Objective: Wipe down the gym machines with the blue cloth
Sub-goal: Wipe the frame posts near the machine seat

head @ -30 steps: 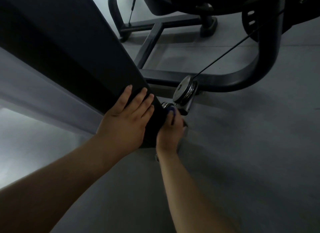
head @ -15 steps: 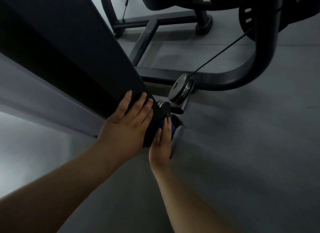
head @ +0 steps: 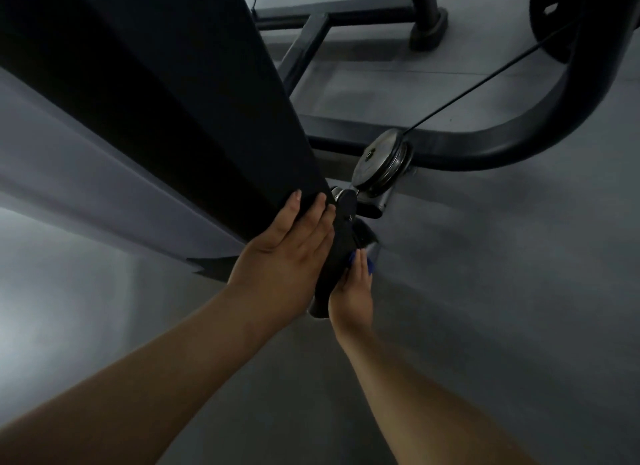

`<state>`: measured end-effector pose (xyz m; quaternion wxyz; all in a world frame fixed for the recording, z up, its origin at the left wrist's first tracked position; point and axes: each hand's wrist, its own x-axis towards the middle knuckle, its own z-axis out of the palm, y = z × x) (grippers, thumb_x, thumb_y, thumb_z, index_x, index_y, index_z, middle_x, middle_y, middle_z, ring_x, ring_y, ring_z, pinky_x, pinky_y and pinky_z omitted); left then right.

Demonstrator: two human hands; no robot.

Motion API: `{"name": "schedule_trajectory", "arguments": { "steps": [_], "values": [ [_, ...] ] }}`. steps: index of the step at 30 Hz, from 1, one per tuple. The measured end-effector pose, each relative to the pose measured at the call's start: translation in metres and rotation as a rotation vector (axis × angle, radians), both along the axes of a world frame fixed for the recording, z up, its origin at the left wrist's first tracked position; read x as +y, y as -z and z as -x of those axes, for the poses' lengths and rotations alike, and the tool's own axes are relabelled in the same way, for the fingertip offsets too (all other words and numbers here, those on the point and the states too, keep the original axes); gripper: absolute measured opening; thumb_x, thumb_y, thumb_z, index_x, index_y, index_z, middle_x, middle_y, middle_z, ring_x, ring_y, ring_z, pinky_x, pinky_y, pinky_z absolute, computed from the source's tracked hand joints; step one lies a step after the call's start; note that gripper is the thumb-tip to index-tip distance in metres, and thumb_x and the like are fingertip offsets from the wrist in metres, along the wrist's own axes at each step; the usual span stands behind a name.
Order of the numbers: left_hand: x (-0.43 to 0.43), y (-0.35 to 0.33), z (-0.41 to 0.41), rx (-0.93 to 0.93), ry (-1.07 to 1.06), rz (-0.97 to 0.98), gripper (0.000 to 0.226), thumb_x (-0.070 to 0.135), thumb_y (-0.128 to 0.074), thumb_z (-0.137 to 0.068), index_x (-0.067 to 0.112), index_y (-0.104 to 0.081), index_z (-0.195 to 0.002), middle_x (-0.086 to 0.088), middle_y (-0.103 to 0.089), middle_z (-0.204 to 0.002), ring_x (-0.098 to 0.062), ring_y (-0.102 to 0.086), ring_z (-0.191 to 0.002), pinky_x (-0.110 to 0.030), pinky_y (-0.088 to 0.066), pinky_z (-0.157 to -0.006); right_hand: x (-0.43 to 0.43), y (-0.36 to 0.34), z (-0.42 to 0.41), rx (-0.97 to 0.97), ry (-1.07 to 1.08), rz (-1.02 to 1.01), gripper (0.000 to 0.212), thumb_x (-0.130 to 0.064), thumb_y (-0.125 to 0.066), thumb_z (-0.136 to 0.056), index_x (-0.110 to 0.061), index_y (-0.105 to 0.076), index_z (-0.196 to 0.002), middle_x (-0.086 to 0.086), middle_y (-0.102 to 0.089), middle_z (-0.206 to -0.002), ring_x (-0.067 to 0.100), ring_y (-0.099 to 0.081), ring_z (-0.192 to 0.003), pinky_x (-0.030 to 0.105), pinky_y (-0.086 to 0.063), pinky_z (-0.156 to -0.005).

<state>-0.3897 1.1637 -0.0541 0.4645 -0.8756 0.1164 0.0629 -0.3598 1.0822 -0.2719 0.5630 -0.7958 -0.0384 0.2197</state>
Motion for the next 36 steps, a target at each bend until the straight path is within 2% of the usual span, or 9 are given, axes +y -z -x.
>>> {"name": "schedule_trajectory", "arguments": {
  "steps": [4, 8, 13, 19, 23, 25, 28, 33, 36],
  "values": [
    [0.0, 0.011, 0.0, -0.037, 0.01, -0.013, 0.07, 0.04, -0.018, -0.112, 0.003, -0.024, -0.171, -0.023, -0.008, -0.181, -0.043, -0.004, -0.168, -0.072, 0.032, -0.119, -0.003, 0.013, -0.009, -0.171, -0.095, 0.127, 0.075, -0.042, -0.016, -0.102, -0.022, -0.009, -0.174, -0.011, 0.0, -0.178, 0.006, 0.013, -0.161, 0.041, 0.003, -0.137],
    [-0.001, 0.016, 0.001, -0.041, -0.019, -0.038, 0.074, 0.044, -0.022, -0.11, 0.005, -0.017, -0.172, -0.021, -0.003, -0.182, -0.042, -0.001, -0.168, -0.073, 0.035, -0.116, 0.003, 0.055, -0.069, -0.264, -0.21, 0.26, 0.068, -0.041, -0.027, -0.105, -0.017, -0.031, -0.168, 0.003, -0.026, -0.177, 0.018, -0.007, -0.168, 0.048, 0.002, -0.137],
    [0.0, 0.017, 0.002, -0.066, -0.022, -0.039, 0.074, 0.044, -0.026, -0.109, 0.005, -0.019, -0.172, -0.022, -0.006, -0.181, -0.042, -0.002, -0.168, -0.074, 0.033, -0.117, 0.004, 0.048, -0.114, -0.27, -0.274, 0.169, 0.047, -0.032, -0.048, -0.109, -0.027, -0.045, -0.155, -0.004, -0.046, -0.161, 0.029, -0.041, -0.151, 0.05, -0.034, -0.127],
    [0.007, 0.022, 0.003, -0.102, 0.007, 0.003, 0.071, 0.041, -0.034, -0.108, 0.004, -0.032, -0.169, -0.021, -0.019, -0.179, -0.041, -0.014, -0.167, -0.071, 0.024, -0.125, -0.019, 0.061, -0.074, -0.374, -0.349, 0.222, 0.055, -0.027, -0.047, -0.113, -0.022, -0.033, -0.166, 0.0, -0.021, -0.178, 0.014, 0.003, -0.167, 0.051, -0.019, -0.135],
    [0.002, 0.026, 0.002, -0.119, -0.008, 0.003, 0.068, 0.038, -0.026, -0.108, 0.008, -0.035, -0.169, -0.018, -0.018, -0.18, -0.04, -0.012, -0.168, -0.072, 0.026, -0.124, 0.003, 0.047, -0.132, -0.242, -0.394, 0.17, 0.033, -0.039, -0.043, -0.107, -0.038, -0.06, -0.136, -0.004, -0.06, -0.148, 0.025, -0.058, -0.137, 0.049, -0.054, -0.109],
    [0.0, 0.026, -0.001, -0.144, -0.024, 0.038, 0.067, 0.036, -0.028, -0.107, 0.007, -0.038, -0.167, -0.017, -0.022, -0.18, -0.039, -0.014, -0.167, -0.07, 0.025, -0.124, 0.009, 0.037, -0.157, -0.259, -0.525, 0.192, 0.033, -0.041, -0.039, -0.106, -0.032, -0.063, -0.127, 0.007, -0.069, -0.13, 0.031, -0.066, -0.119, 0.046, -0.055, -0.098],
    [0.0, 0.026, -0.002, -0.164, -0.029, 0.064, 0.067, 0.035, -0.032, -0.107, 0.006, -0.041, -0.165, -0.017, -0.026, -0.178, -0.039, -0.016, -0.166, -0.069, 0.022, -0.127, 0.015, 0.036, -0.161, -0.329, -0.568, 0.193, 0.03, -0.039, -0.042, -0.109, -0.031, -0.062, -0.13, 0.009, -0.069, -0.128, 0.035, -0.065, -0.12, 0.046, -0.054, -0.096],
    [0.002, 0.027, 0.001, -0.149, -0.024, 0.044, 0.071, 0.038, -0.036, -0.105, 0.003, -0.035, -0.168, -0.019, -0.02, -0.18, -0.039, -0.013, -0.167, -0.07, 0.022, -0.127, -0.004, 0.073, -0.112, -0.385, -0.375, 0.266, 0.041, -0.033, -0.048, -0.109, -0.031, -0.05, -0.149, -0.006, -0.048, -0.159, 0.025, -0.047, -0.147, 0.052, -0.053, -0.112],
    [-0.001, 0.029, 0.0, -0.162, -0.031, 0.055, 0.069, 0.036, -0.035, -0.105, 0.005, -0.038, -0.166, -0.018, -0.023, -0.179, -0.039, -0.014, -0.167, -0.07, 0.023, -0.126, 0.0, 0.072, -0.116, -0.377, -0.375, 0.217, 0.036, -0.027, -0.052, -0.108, -0.031, -0.054, -0.144, -0.006, -0.053, -0.154, 0.025, -0.05, -0.144, 0.052, -0.055, -0.11]
  ]
}}
